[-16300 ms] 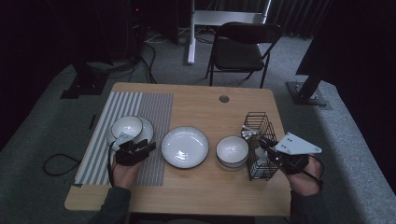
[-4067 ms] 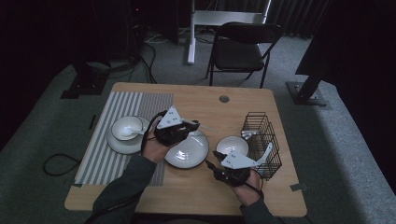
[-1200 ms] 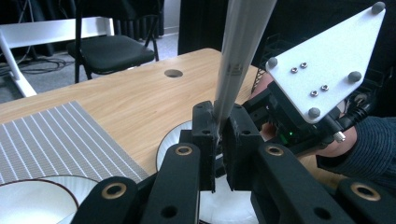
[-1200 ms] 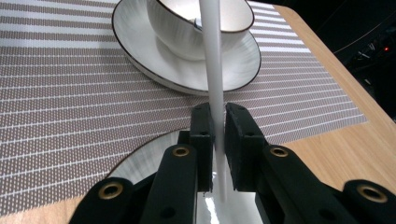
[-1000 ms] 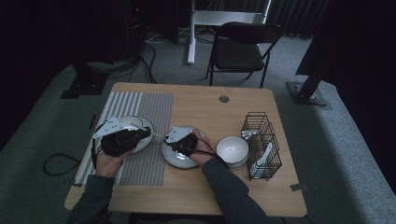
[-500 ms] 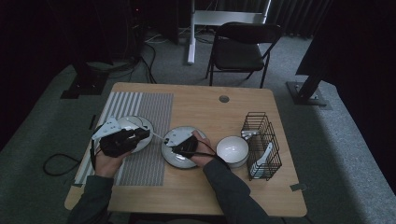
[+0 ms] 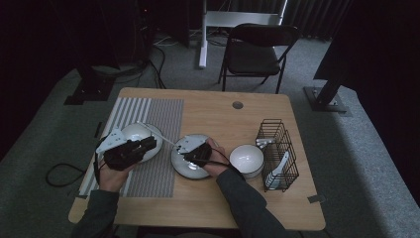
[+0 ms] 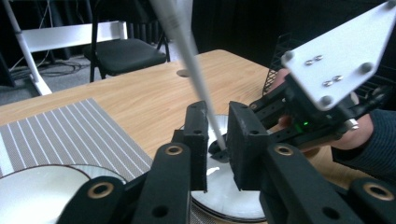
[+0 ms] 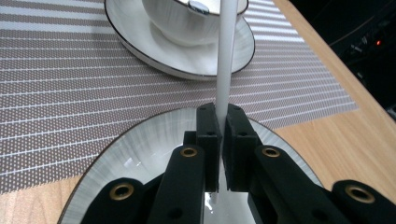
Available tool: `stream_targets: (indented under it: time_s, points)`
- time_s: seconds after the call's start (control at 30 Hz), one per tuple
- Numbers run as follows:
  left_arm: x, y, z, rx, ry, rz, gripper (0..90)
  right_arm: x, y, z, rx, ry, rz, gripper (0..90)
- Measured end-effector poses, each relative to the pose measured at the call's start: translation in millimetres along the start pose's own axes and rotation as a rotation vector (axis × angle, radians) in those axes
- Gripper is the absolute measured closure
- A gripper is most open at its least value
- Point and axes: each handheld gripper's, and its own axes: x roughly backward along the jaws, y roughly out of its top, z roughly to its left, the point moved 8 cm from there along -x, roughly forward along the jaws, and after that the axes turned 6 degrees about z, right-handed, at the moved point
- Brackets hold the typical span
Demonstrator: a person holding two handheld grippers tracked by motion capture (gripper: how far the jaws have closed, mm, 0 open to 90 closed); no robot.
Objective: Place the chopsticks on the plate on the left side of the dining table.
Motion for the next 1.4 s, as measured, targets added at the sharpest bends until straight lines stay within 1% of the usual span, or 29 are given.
stream_targets:
  time_s: [0.07,0.23,0.33,0.37,0.63,0.7,0.8,0.83,0.97,1.03,1.13,1.27,1.4]
  points:
    - [-1.6,2.0,-1.9,-0.015,0.004,0.0,82.7,-1.7,-0.7,0.6,0.0,0.001,0.01,86.5]
    - [-8.8,6.6,-6.3,-0.04,0.013,0.0,82.8,-4.8,-0.1,5.4,0.007,0.005,0.03,86.5]
    - [-11.9,7.6,-7.0,-0.053,0.026,0.003,82.8,-5.2,1.9,9.5,0.026,0.01,0.029,86.5]
    - [-12.4,7.0,-6.3,-0.053,0.029,0.005,82.8,-4.8,3.1,11.1,0.024,0.012,0.024,86.5]
    - [-7.3,-2.2,8.0,-0.023,0.063,-0.006,82.3,2.8,8.9,15.3,0.05,0.023,-0.008,86.5]
    - [-5.6,-5.1,12.3,-0.013,0.075,-0.006,81.8,3.7,10.5,16.5,0.052,0.026,-0.013,86.5]
    - [-4.0,-9.4,19.1,-0.002,0.098,-0.004,81.2,3.6,13.1,19.2,0.072,0.033,-0.019,86.5]
    - [-3.4,-11.2,21.0,0.004,0.105,-0.003,81.2,3.7,13.8,20.4,0.072,0.036,-0.02,86.5]
    - [-0.5,-21.0,30.4,0.019,0.131,0.007,81.2,4.5,17.5,23.1,0.079,0.048,-0.032,86.5]
    - [0.9,-27.5,36.0,0.027,0.149,0.02,81.1,5.3,19.2,24.9,0.085,0.058,-0.034,86.5]
    - [3.3,-35.6,43.6,0.048,0.165,0.022,81.1,5.4,21.4,27.3,0.097,0.068,-0.036,86.5]
    - [5.8,-45.9,54.2,0.072,0.195,0.04,81.0,2.8,24.3,31.4,0.115,0.08,-0.037,86.5]
    - [7.4,-54.1,62.0,0.095,0.213,0.052,80.4,-0.6,26.2,35.9,0.119,0.105,-0.029,86.5]
